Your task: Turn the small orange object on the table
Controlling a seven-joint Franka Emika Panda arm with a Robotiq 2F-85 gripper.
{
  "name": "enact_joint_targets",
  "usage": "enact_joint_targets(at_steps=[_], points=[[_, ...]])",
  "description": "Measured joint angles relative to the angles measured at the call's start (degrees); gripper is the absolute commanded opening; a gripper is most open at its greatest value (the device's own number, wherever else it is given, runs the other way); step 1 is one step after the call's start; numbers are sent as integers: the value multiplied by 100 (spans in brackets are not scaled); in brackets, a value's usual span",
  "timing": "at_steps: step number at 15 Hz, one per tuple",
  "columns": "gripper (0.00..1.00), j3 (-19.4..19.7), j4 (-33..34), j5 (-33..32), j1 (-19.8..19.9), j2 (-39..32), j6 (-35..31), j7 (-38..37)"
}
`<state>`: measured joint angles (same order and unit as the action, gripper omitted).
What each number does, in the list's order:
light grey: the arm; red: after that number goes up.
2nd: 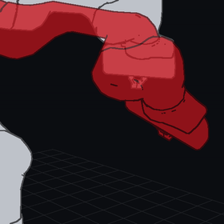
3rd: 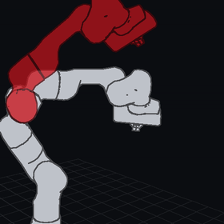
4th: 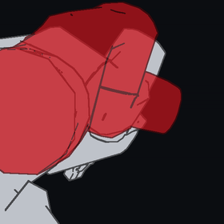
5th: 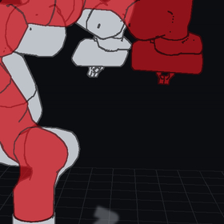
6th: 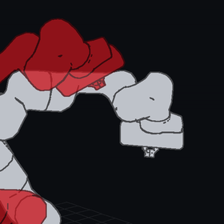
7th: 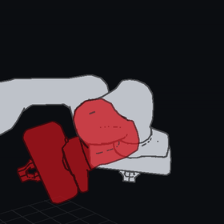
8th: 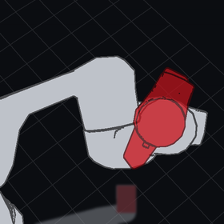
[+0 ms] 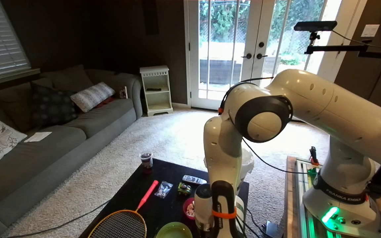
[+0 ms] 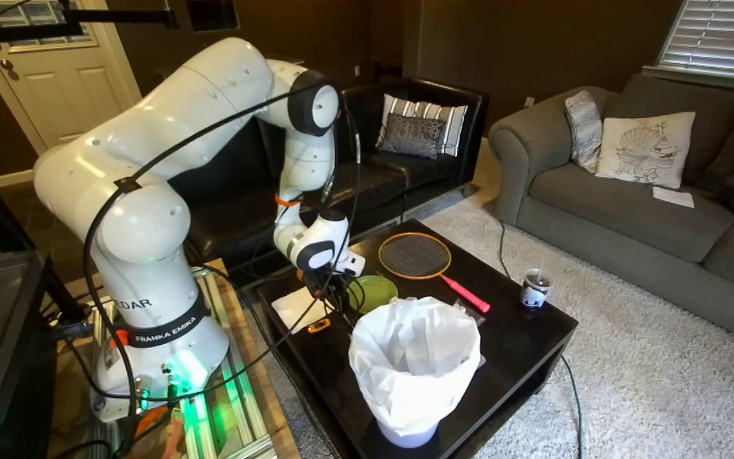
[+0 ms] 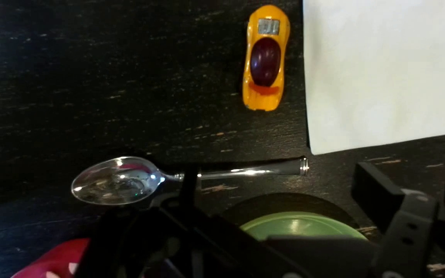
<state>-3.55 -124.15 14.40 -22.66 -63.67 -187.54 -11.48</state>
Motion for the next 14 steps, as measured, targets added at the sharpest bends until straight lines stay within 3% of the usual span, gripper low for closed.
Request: enact_joint_targets(at_steps=[5,14], points=[[100,39,-415,0,35,749,788,-250],[100,-284,-1159,3,340,2041,1813,-685]])
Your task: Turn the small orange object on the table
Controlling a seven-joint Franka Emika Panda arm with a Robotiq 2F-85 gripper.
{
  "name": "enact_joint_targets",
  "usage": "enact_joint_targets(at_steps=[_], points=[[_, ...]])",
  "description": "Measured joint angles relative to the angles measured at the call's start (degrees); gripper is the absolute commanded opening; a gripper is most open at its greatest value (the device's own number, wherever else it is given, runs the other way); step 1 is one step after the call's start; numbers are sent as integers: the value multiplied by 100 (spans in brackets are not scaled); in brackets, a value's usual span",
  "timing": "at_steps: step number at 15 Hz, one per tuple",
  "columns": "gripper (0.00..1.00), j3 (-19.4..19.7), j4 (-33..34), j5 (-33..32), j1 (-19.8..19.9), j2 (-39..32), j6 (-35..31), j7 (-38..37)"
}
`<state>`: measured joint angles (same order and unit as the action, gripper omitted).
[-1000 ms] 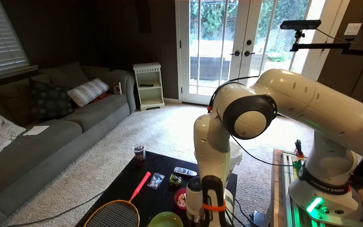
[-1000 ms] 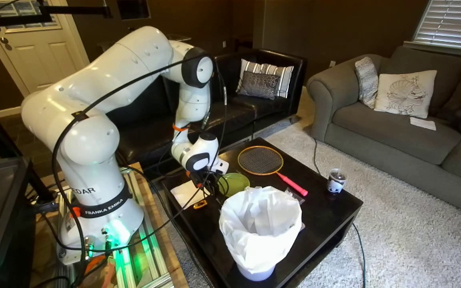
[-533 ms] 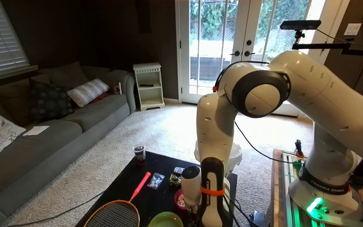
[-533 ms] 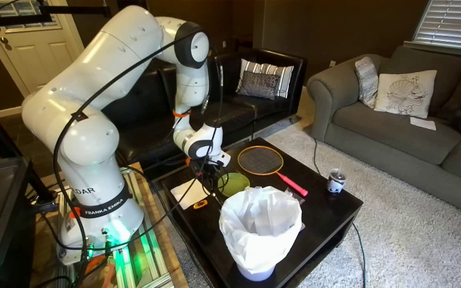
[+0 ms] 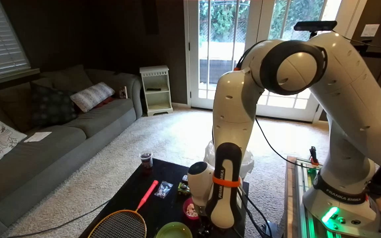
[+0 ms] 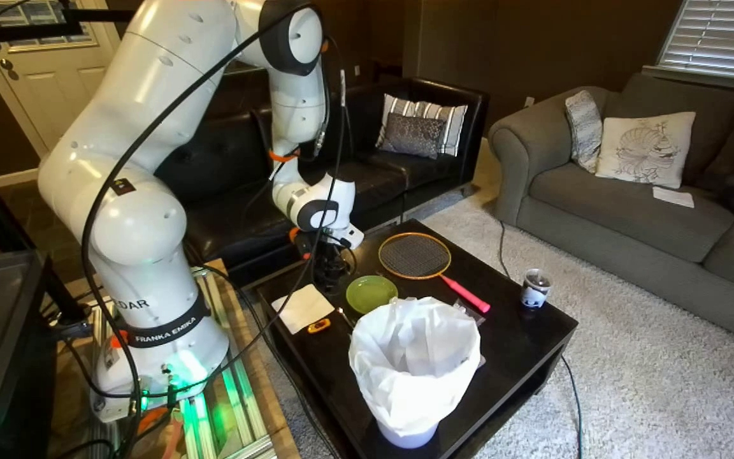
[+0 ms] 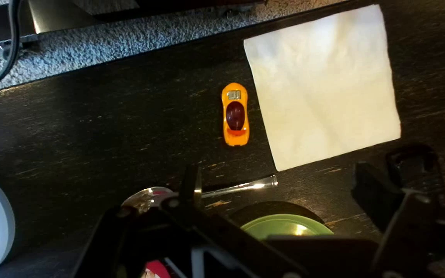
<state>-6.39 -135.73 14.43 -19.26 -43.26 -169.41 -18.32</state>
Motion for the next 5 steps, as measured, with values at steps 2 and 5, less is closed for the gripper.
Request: enact_joint_targets(at_steps=[2,5], points=[[100,-65,-124,1,66,193,70,-23],[100,-77,-190,2,92,252,83,-26]])
